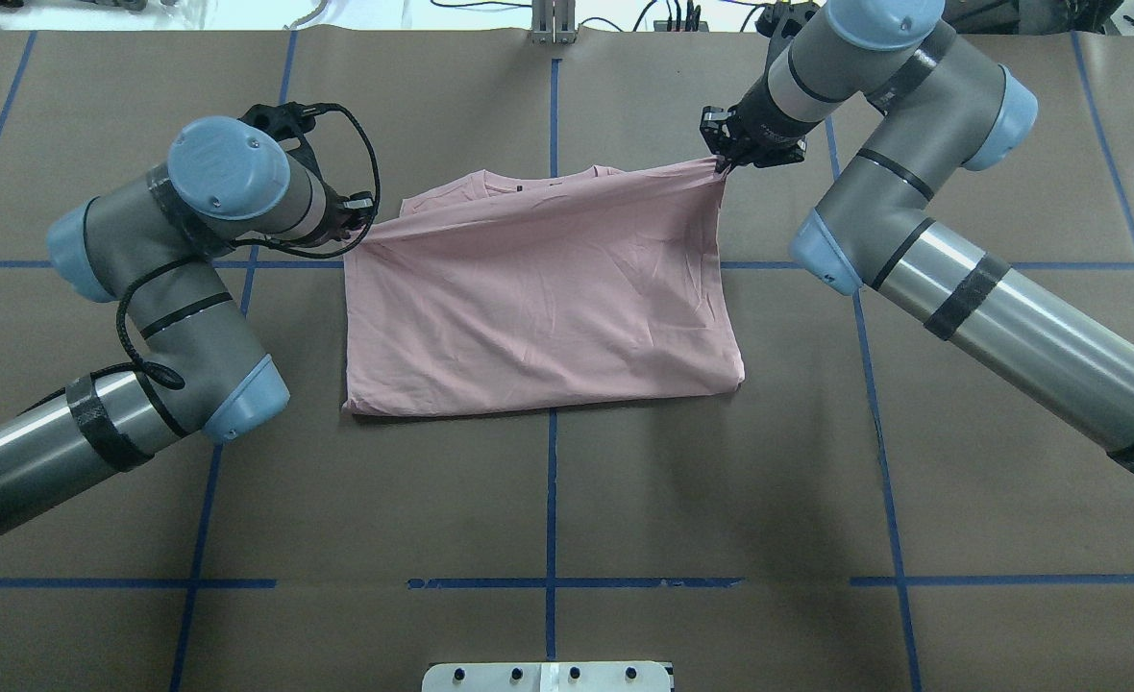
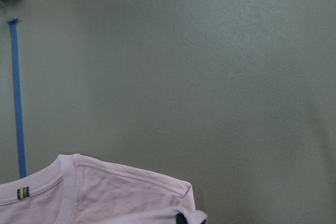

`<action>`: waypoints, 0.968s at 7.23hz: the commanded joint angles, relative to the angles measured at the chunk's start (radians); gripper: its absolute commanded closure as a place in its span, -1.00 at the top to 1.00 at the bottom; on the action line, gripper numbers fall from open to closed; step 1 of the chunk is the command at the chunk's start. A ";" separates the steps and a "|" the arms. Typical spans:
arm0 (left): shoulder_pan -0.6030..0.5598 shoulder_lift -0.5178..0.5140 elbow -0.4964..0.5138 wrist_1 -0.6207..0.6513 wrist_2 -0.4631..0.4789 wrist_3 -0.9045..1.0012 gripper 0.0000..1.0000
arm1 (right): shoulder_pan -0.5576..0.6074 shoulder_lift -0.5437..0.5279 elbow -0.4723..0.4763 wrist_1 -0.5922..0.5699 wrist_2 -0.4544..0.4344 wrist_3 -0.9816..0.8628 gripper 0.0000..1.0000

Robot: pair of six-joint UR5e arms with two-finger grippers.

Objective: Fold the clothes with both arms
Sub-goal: 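Release the hem at the collar and raise both grippers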

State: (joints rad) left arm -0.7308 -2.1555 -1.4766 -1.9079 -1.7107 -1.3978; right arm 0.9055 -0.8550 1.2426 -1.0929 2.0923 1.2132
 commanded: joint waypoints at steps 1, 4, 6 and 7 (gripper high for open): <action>0.002 -0.023 0.012 -0.002 -0.001 -0.004 -1.00 | -0.002 0.011 -0.003 0.001 0.000 0.000 -1.00; 0.007 -0.024 0.010 -0.002 -0.001 -0.003 -1.00 | -0.014 0.010 -0.002 0.002 -0.002 0.000 -0.41; 0.007 -0.026 0.010 -0.002 -0.001 -0.006 0.26 | -0.017 0.010 -0.002 0.004 -0.005 0.000 0.98; 0.008 -0.027 0.012 0.000 0.003 -0.010 0.99 | -0.017 0.007 -0.002 0.004 -0.006 0.000 1.00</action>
State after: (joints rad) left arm -0.7236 -2.1816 -1.4663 -1.9095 -1.7109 -1.4037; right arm 0.8890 -0.8461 1.2410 -1.0894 2.0884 1.2137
